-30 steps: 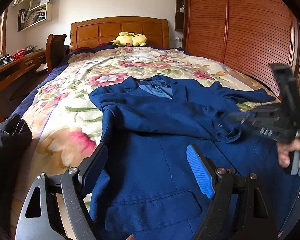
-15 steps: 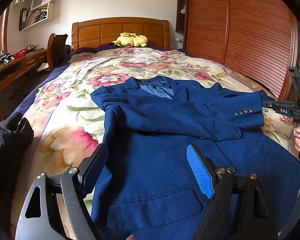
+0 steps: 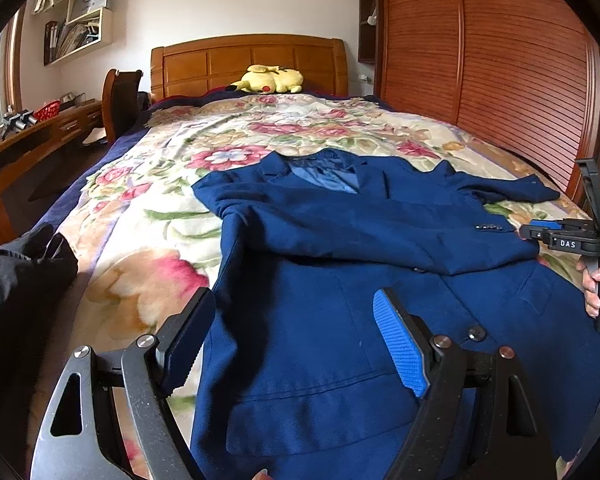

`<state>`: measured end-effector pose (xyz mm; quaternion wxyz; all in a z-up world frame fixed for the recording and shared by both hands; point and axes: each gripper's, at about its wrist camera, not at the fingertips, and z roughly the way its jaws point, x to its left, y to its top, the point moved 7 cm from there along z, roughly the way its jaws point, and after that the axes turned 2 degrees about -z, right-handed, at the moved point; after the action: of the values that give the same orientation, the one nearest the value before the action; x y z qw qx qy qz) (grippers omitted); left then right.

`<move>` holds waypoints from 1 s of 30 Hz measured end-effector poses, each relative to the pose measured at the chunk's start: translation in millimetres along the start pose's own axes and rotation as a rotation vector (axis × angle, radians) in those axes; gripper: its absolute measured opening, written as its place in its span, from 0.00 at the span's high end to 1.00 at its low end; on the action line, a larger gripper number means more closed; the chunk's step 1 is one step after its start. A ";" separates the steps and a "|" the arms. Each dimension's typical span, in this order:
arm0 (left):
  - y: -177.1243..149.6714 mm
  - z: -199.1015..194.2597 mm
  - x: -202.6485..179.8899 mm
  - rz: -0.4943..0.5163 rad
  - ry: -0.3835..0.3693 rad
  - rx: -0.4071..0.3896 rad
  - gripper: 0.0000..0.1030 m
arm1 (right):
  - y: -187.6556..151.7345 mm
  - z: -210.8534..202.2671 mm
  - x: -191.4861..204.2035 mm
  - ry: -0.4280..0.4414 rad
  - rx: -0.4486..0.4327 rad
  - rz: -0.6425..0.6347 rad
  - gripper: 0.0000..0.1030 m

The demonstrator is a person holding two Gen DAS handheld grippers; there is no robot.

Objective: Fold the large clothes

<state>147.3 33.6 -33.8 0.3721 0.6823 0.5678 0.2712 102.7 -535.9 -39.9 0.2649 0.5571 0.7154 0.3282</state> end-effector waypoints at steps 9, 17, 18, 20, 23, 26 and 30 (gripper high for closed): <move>-6.6 5.7 5.6 -0.018 0.020 0.019 0.21 | 14.8 64.8 18.7 0.047 -0.001 -0.049 0.55; -4.4 6.3 6.7 -0.019 0.014 0.030 0.21 | 5.7 92.2 13.9 0.094 0.050 -0.036 0.55; -3.6 5.6 7.4 -0.016 0.024 0.033 0.21 | 5.8 93.1 14.0 0.094 0.051 -0.037 0.55; 0.1 2.7 9.7 -0.009 0.043 0.033 0.21 | 6.3 95.3 14.0 0.095 0.053 -0.041 0.55; 9.3 0.2 14.0 -0.043 0.017 0.035 0.21 | 7.2 100.9 14.4 0.098 0.060 -0.047 0.54; 15.8 7.7 19.3 -0.012 0.069 0.048 0.21 | 6.3 93.8 14.2 0.108 0.053 -0.046 0.54; 29.7 24.8 26.8 -0.013 0.066 0.074 0.21 | 4.8 87.7 13.4 0.131 0.046 -0.029 0.54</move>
<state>189.5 52.6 -25.3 0.3293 0.6828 0.5937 0.2698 167.8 -506.8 -92.9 0.2093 0.5297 0.7467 0.3435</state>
